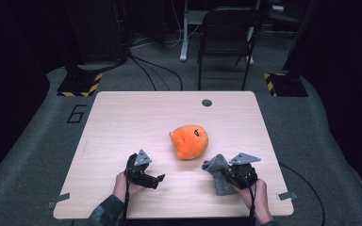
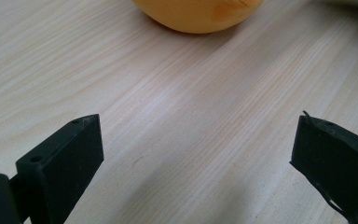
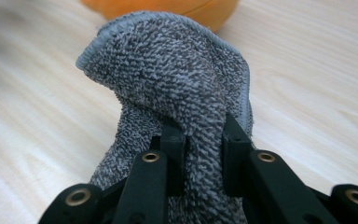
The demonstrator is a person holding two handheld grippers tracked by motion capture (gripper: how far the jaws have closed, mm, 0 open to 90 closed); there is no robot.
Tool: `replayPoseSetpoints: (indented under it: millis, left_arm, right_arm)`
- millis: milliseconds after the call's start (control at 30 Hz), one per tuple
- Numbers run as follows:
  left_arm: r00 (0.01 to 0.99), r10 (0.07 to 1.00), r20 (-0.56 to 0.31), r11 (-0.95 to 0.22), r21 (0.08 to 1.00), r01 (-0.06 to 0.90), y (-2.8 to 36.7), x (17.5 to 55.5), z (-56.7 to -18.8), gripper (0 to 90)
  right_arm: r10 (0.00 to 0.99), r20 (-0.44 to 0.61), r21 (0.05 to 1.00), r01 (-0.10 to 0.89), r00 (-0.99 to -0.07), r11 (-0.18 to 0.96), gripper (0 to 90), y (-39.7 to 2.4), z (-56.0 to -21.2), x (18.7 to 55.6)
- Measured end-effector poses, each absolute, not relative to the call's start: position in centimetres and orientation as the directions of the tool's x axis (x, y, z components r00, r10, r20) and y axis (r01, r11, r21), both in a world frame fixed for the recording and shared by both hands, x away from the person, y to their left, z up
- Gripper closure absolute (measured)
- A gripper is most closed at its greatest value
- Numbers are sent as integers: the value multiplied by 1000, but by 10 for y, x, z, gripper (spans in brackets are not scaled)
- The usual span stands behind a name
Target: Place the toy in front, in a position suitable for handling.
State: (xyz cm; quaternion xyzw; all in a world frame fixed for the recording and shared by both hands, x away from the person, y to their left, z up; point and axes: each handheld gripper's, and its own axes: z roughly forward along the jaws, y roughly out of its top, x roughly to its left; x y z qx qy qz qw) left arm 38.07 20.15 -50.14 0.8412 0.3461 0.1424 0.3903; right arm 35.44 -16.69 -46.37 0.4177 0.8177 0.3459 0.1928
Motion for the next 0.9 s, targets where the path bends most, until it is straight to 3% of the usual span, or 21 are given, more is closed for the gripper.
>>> replayPoseSetpoints:
  millis: [467, 900]
  left_arm:
    - [723, 691, -24, -460, 757, 464, 198, 381, -501, 14]
    - [714, 700, -25, -448, 764, 465, 198, 382, -500, 5]
  right_arm:
    - [913, -21, 752, 595, -407, 283, 750, -202, -457, 380]
    - [972, -13, 723, 669, -236, 172, 735, -233, -472, 398]
